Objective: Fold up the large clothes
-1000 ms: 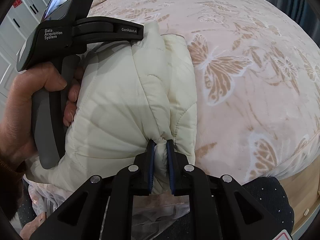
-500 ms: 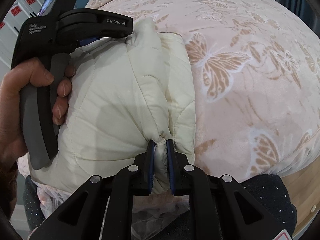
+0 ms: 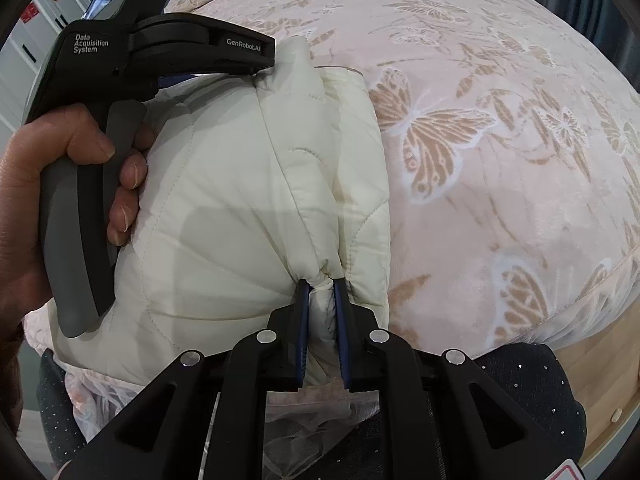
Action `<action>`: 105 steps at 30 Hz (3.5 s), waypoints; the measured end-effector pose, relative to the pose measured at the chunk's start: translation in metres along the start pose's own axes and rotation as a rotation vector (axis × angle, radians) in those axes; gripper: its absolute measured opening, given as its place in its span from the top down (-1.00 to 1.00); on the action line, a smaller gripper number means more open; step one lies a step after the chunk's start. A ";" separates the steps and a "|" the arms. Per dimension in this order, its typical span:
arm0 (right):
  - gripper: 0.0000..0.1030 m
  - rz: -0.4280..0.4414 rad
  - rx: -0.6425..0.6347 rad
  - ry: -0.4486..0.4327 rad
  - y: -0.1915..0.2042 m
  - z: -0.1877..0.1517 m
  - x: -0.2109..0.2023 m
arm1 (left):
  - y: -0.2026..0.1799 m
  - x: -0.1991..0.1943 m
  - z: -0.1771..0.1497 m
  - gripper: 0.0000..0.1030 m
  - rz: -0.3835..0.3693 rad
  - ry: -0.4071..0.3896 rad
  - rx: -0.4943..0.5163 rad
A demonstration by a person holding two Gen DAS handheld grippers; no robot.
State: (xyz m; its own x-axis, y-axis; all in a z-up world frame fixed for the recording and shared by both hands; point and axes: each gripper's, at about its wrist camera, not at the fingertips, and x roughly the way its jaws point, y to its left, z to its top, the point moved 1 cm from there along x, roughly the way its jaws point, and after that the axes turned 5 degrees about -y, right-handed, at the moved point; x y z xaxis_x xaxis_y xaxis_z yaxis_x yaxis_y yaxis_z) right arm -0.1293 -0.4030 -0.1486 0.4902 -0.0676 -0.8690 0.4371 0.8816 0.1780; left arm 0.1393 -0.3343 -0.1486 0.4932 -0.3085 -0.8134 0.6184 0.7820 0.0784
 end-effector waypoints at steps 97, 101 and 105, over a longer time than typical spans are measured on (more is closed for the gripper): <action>0.42 0.456 -0.206 -0.524 0.258 0.231 -0.051 | 0.377 -0.210 0.014 -0.29 -0.515 -0.705 -0.490; 0.42 0.425 -0.202 -0.468 0.259 0.229 -0.009 | 0.392 -0.159 0.008 -0.29 -0.528 -0.634 -0.540; 0.42 0.399 -0.186 -0.408 0.253 0.223 0.031 | 0.399 -0.109 -0.007 -0.29 -0.541 -0.565 -0.590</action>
State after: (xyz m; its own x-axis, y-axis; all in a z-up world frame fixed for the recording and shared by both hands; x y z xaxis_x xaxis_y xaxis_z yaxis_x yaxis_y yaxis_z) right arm 0.1650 -0.2860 -0.0279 0.8555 0.1442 -0.4973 0.0381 0.9403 0.3381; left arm 0.3281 0.0149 -0.0329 0.5488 -0.7986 -0.2469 0.5179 0.5567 -0.6495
